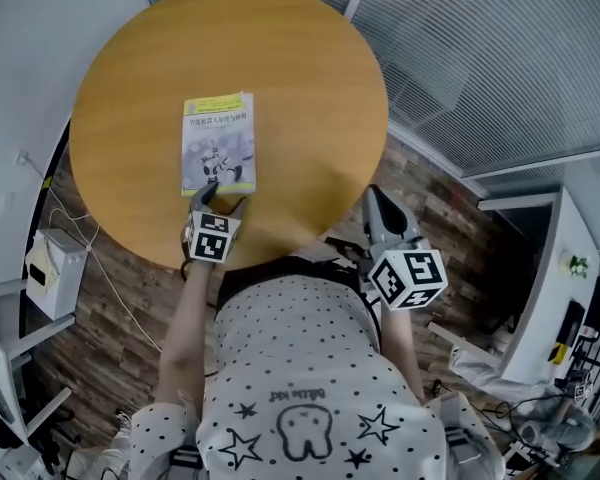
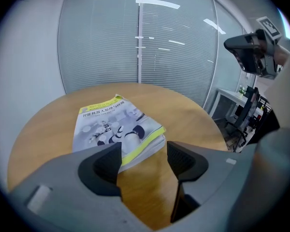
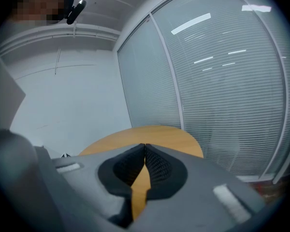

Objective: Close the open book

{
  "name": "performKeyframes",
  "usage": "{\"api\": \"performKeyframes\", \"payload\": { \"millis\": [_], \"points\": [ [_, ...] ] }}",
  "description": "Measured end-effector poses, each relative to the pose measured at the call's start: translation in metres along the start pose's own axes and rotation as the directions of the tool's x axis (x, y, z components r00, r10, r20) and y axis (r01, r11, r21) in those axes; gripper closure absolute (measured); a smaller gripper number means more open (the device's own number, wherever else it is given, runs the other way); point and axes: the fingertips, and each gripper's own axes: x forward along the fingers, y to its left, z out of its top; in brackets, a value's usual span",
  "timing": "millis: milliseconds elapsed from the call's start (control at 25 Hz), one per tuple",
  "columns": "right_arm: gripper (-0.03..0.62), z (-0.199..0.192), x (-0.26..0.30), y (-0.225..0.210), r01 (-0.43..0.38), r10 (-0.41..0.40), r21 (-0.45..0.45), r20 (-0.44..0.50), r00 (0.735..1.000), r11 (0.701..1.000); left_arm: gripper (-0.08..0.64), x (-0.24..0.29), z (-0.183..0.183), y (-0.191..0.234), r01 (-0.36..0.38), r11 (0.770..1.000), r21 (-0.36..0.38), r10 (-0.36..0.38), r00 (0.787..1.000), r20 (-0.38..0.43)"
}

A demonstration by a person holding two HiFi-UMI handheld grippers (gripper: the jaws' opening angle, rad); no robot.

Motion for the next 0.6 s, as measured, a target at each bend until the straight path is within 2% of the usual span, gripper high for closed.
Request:
{"api": "performKeyframes", "payload": {
  "millis": [120, 200, 360, 600],
  "points": [
    [0.588, 0.002, 0.001, 0.0, -0.004, 0.004, -0.004, 0.002, 1.0, 1.0, 0.267, -0.002, 0.005, 0.006, -0.01, 1.0, 0.007, 0.01, 1.0, 0.008],
    [0.588, 0.001, 0.001, 0.0, -0.008, 0.008, -0.007, -0.003, 1.0, 1.0, 0.324, -0.004, 0.006, 0.009, -0.022, 1.0, 0.003, 0.022, 1.0, 0.011],
    [0.588, 0.001, 0.001, 0.001, -0.01, 0.01, -0.007, -0.005, 1.0, 1.0, 0.368, -0.006, 0.006, 0.016, -0.044, 0.999, -0.014, 0.044, 0.999, 0.007],
    [0.588, 0.003, 0.001, -0.002, -0.006, 0.006, -0.004, 0.001, 1.0, 1.0, 0.517, -0.01, 0.004, 0.024, -0.085, 0.996, -0.02, 0.085, 0.996, -0.005]
  ]
}}
